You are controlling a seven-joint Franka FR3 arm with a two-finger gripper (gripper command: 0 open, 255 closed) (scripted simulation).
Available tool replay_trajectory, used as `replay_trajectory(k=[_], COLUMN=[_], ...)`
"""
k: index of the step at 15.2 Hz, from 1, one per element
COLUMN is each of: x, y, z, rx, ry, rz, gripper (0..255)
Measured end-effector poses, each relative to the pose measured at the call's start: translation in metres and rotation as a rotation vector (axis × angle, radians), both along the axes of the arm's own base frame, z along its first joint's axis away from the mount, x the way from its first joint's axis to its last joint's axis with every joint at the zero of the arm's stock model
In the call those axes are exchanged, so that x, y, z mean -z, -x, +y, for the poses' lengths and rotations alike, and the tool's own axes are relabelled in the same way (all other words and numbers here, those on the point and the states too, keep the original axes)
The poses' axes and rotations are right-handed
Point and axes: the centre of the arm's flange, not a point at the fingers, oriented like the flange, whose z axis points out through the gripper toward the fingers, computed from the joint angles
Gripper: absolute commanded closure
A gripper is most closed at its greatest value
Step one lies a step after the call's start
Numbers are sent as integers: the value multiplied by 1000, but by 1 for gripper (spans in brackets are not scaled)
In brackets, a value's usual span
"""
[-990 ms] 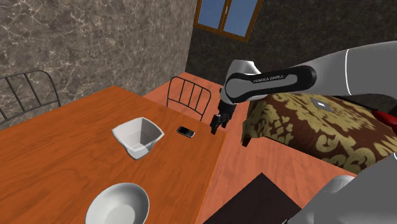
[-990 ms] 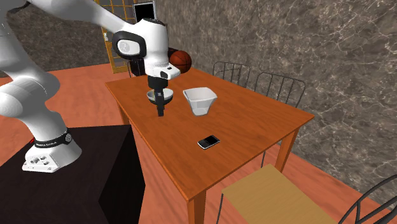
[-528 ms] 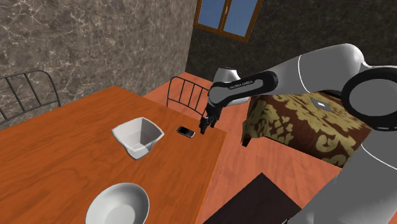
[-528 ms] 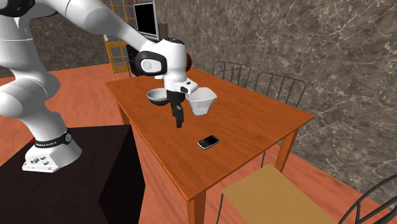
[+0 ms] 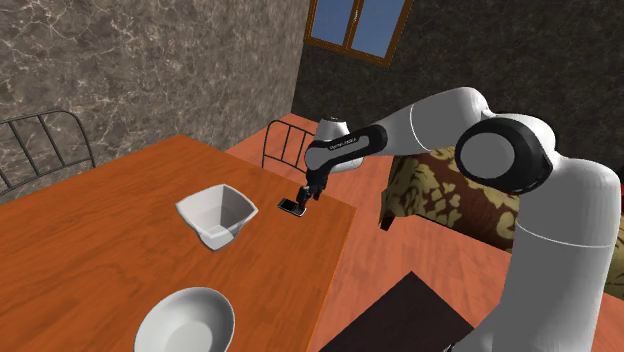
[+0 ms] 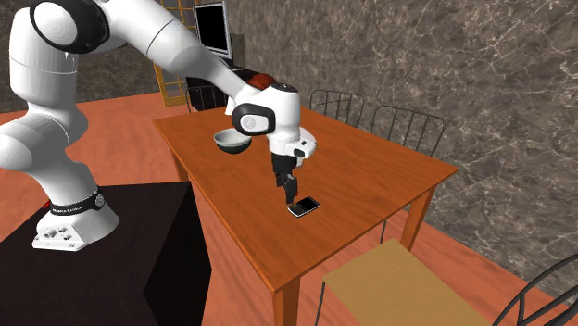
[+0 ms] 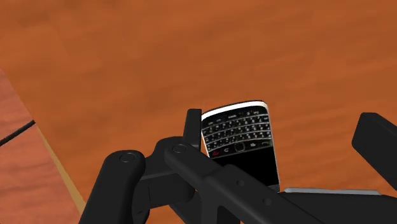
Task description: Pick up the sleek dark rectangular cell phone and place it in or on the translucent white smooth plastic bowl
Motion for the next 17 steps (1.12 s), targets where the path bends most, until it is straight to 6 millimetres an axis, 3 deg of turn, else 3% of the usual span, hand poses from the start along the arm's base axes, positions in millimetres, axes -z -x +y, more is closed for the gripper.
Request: replay_trajectory(k=[2,5,12,17], x=[14,32,66,68], y=[-20,-34,-35,-35], z=[-1,-3,-2,-2], rx=[-12,-20,-21,-21], ry=[4,7,7,7], rz=[-8,-13,-14,-14], gripper=[0,0,0,0])
